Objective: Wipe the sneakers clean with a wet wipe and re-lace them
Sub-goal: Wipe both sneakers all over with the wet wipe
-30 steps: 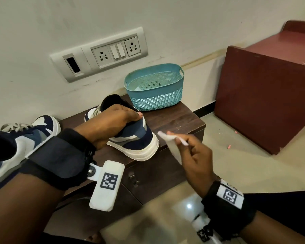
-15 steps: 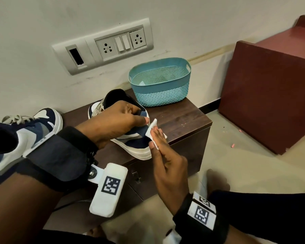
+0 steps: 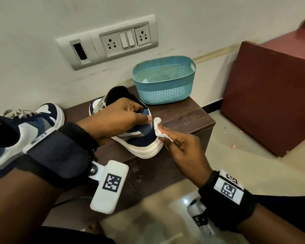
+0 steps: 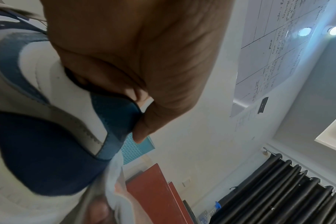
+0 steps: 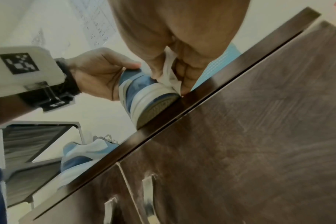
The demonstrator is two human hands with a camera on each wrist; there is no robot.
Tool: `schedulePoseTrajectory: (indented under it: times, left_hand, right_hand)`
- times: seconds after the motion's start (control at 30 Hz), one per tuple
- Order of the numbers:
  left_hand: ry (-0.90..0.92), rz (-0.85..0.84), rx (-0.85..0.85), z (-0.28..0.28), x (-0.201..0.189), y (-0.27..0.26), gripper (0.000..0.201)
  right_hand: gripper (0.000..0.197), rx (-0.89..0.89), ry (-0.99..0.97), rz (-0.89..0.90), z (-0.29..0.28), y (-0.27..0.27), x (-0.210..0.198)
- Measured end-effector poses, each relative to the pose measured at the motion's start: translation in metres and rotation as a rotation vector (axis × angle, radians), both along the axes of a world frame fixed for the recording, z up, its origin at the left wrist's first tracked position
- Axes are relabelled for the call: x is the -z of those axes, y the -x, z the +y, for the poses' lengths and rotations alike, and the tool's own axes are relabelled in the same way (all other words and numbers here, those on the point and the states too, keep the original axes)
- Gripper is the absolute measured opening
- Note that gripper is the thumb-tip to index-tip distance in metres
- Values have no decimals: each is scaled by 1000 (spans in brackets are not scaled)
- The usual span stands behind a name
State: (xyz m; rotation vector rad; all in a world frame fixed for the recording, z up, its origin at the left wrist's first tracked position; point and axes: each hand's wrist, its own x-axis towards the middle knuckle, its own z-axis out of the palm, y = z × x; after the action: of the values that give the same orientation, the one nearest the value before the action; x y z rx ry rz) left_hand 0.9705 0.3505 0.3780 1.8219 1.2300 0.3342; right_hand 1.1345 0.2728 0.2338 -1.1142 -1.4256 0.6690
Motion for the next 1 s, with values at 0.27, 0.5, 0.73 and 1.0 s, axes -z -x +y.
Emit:
schedulePoseTrajectory:
  times: [0.27, 0.5, 0.73, 1.0]
  left_hand:
    - [-7, -8, 12, 2, 2, 1, 26]
    - [22, -44, -6, 4, 5, 3, 35]
    - [55, -110, -37, 2, 4, 1, 62]
    - [58, -93, -4, -2, 1, 4, 63]
  right_hand:
    - [14, 430, 93, 197, 27, -31, -33]
    - [26, 43, 158, 246, 35, 25, -18]
    - [59, 146, -115, -63, -44, 40, 21]
    - [19, 338, 142, 476, -67, 40, -10]
